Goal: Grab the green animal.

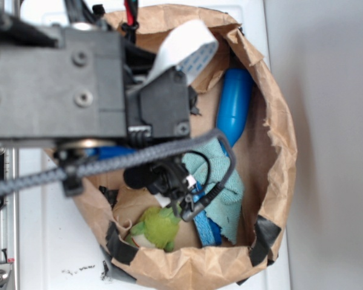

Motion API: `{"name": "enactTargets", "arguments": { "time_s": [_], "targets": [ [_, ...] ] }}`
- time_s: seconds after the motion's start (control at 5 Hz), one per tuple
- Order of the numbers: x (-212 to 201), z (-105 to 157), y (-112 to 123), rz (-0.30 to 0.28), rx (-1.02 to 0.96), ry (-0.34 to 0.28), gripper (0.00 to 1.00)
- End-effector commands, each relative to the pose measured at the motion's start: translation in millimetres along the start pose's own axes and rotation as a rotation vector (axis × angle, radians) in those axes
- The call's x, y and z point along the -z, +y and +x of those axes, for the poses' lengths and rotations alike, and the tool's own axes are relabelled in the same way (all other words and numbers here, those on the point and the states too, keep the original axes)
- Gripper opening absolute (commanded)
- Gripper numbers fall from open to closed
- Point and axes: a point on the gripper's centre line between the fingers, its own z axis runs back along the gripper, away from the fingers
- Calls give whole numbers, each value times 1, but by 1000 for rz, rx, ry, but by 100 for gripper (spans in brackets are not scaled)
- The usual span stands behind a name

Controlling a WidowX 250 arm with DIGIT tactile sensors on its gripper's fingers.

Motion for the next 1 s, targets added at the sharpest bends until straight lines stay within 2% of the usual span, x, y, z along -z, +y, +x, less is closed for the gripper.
{"name": "enactTargets", "arguments": {
  "time_s": [0.0, 0.2, 0.6, 0.8],
  "targets": [
    [-8, 15, 5, -42, -18, -20, 100],
    [20, 14, 5, -4, -22, -72, 100],
    [42, 4, 11, 3, 24, -111, 100],
    [61, -10, 1, -11, 79, -132, 100]
  ]
}}
